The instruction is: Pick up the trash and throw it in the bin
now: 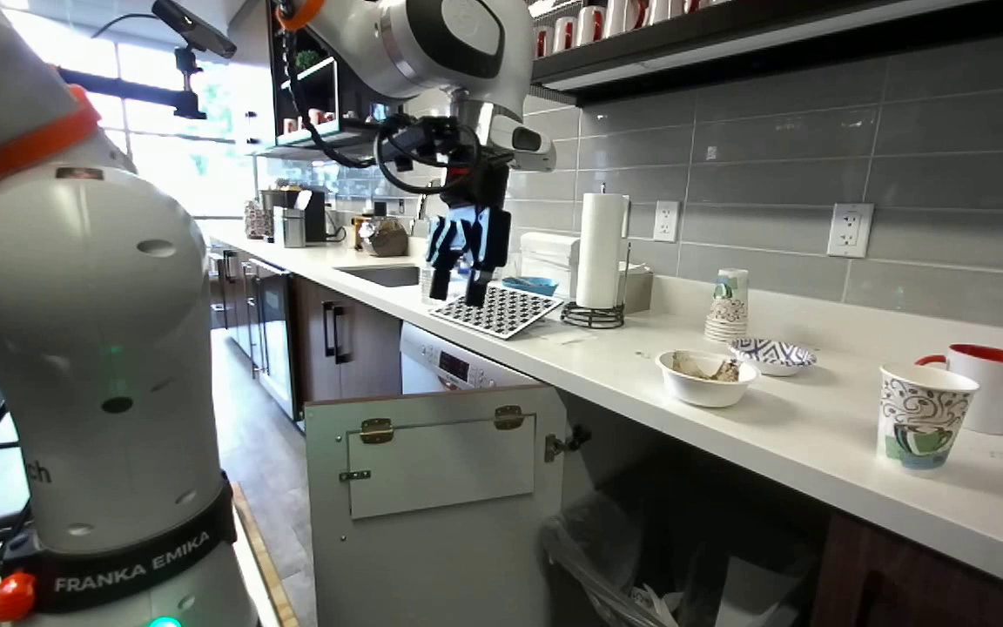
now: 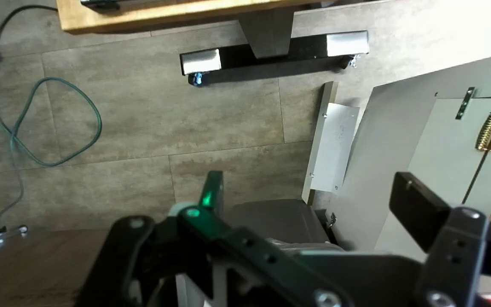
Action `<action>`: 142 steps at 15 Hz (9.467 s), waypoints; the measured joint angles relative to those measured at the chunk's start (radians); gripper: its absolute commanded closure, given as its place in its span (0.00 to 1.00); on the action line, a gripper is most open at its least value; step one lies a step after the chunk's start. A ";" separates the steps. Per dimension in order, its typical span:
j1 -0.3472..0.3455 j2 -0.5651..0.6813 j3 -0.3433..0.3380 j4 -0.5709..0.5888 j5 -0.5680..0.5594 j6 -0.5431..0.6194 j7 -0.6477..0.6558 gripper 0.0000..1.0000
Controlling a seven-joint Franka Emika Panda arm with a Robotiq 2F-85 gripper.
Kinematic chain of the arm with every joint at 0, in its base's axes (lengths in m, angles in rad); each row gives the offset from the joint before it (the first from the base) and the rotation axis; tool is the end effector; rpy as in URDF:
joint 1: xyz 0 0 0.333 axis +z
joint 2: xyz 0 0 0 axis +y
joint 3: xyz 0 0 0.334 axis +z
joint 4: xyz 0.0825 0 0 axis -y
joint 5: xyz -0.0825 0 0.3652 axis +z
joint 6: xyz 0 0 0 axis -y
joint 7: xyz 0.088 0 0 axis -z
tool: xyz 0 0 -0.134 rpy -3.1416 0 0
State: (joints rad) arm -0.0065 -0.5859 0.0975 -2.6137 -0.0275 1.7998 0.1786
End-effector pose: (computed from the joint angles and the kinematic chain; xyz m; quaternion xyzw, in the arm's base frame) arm 0.3029 0.0243 0.4188 0.9913 -0.0499 -0.1090 0.0539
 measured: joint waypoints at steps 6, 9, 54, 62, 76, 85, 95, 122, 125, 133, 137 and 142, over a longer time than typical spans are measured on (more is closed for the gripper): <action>0.018 0.318 -0.004 0.179 -0.050 0.276 -0.172 0.00; 0.033 0.479 -0.003 0.331 -0.076 0.298 -0.246 0.00; 0.122 1.325 -0.078 1.122 -0.065 0.806 -0.199 0.14; 0.140 1.345 -0.109 1.152 -0.081 0.806 -0.175 0.58; 0.152 1.350 -0.125 1.156 -0.098 0.779 -0.155 0.99; 0.152 1.352 -0.124 1.173 -0.098 0.723 -0.155 1.00; 0.188 1.294 -0.123 1.175 -0.124 0.667 -0.146 0.53; 0.149 1.365 -0.119 1.223 -0.101 0.664 -0.112 0.68; 0.161 1.351 -0.135 1.227 -0.102 0.664 -0.037 0.45; 0.202 1.347 -0.193 1.229 -0.103 0.620 0.167 0.00; 0.219 1.348 -0.210 1.239 -0.103 0.554 0.261 0.00; 0.226 1.361 -0.212 1.265 -0.102 0.511 0.370 0.00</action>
State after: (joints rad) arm 0.2196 0.7746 -0.1143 -1.3487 -0.1295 2.3106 0.5483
